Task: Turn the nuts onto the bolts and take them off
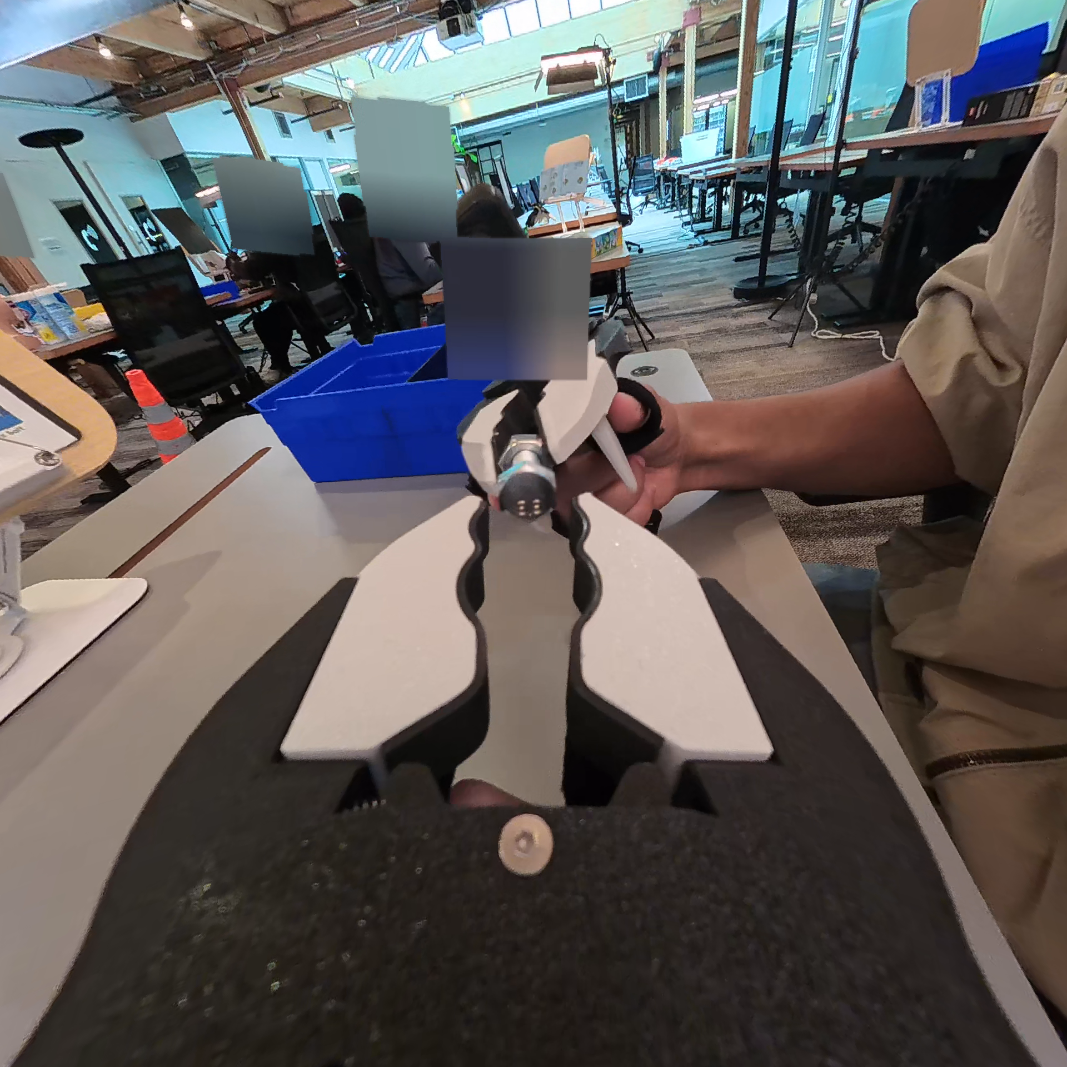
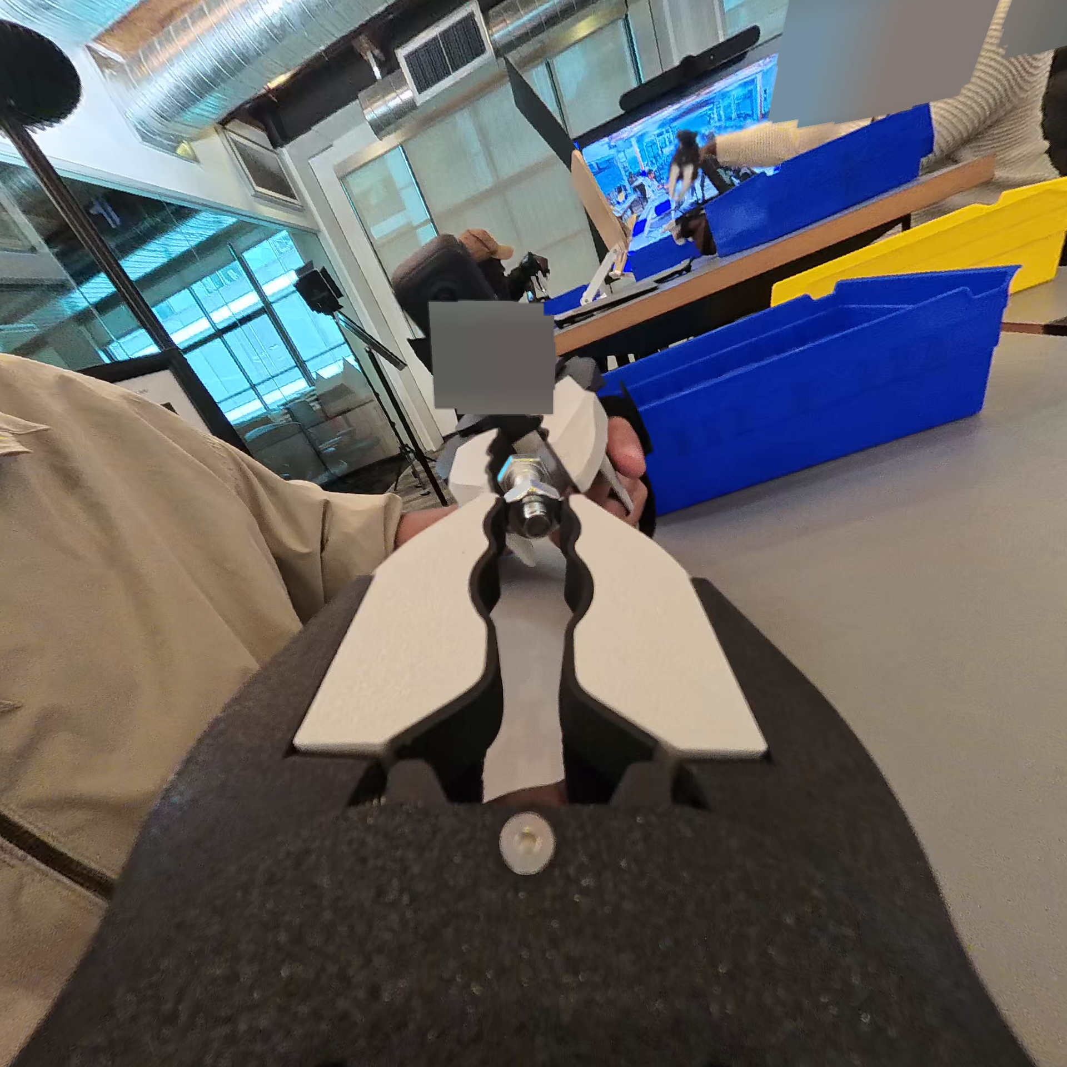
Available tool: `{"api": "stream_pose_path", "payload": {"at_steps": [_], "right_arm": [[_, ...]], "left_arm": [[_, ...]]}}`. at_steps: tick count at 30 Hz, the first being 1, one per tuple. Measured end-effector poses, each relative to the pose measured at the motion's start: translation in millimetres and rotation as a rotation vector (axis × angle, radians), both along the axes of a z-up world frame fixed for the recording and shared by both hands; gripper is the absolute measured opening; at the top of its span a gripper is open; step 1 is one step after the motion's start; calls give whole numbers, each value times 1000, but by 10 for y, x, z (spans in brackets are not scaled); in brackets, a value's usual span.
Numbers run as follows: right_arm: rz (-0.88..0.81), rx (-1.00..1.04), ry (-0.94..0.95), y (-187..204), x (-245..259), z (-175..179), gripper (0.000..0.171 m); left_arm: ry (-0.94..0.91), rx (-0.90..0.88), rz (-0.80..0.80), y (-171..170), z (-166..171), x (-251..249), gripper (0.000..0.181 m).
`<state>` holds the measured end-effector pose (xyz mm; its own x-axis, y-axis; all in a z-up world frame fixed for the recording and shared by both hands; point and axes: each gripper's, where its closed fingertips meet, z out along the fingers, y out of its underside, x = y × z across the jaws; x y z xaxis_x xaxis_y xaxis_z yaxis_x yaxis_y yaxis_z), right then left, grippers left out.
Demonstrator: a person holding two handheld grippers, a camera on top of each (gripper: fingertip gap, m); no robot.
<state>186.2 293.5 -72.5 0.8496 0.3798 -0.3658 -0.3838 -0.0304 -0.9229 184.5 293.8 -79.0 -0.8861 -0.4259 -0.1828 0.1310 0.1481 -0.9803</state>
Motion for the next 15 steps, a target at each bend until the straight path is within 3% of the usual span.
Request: {"api": "stream_pose_path", "payload": {"at_steps": [10,15], "right_arm": [[9,-1,3,14,-22,-4,18],[3,-4,0,18,-16,-10,18]], "left_arm": [[-54,7,16,-5,19,-5,18],[-36,3,5,-24,13,-15,28]]}}
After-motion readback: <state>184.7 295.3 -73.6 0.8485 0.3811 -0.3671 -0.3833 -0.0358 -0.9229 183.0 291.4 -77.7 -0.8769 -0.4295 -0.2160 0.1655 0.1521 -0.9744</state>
